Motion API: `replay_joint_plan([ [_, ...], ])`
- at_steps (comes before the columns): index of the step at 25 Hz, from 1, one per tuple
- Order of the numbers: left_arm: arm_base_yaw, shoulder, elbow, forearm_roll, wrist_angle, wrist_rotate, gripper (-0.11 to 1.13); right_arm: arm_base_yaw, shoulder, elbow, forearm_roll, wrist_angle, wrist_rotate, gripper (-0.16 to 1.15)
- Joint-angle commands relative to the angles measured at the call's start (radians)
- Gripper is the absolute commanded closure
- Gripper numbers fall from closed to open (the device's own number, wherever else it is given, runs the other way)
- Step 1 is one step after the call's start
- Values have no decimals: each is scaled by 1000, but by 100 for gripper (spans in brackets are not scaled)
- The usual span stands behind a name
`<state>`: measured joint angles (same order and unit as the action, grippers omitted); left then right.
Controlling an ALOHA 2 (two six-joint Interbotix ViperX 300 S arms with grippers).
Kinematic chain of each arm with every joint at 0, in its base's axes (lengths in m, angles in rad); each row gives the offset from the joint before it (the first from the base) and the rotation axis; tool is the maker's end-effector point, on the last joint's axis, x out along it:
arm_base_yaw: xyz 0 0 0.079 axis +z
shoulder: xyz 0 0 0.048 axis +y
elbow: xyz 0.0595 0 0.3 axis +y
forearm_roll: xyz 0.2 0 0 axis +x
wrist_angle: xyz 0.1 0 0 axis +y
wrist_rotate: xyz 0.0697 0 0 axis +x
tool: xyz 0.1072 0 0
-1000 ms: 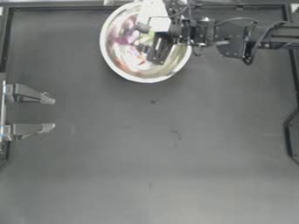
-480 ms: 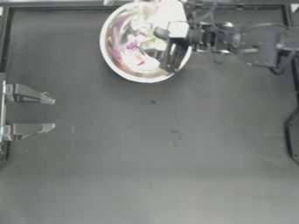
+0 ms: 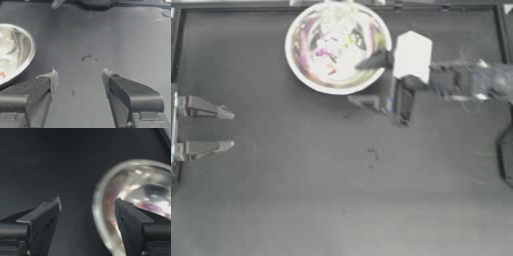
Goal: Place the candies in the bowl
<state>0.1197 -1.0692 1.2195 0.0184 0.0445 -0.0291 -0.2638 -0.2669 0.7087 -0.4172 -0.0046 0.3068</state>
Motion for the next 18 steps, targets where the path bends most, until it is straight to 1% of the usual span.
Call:
replay_joint_plan([
  [1, 2, 26, -17, 3, -8, 3, 12, 44, -87, 60, 17, -28, 5, 4],
  [5, 2, 26, -25, 6, -8, 5, 12, 91, -170, 124, 17, -67, 8, 4],
  [8, -5, 28, -28, 9, -8, 6, 12, 107, -236, 172, 18, -104, 8, 4],
  [13, -8, 26, -31, 15, -8, 6, 12, 112, -350, 259, 26, -144, 9, 4],
  [18, -9, 26, -40, 23, -9, 8, 12, 112, -445, 333, 54, -158, 9, 4],
])
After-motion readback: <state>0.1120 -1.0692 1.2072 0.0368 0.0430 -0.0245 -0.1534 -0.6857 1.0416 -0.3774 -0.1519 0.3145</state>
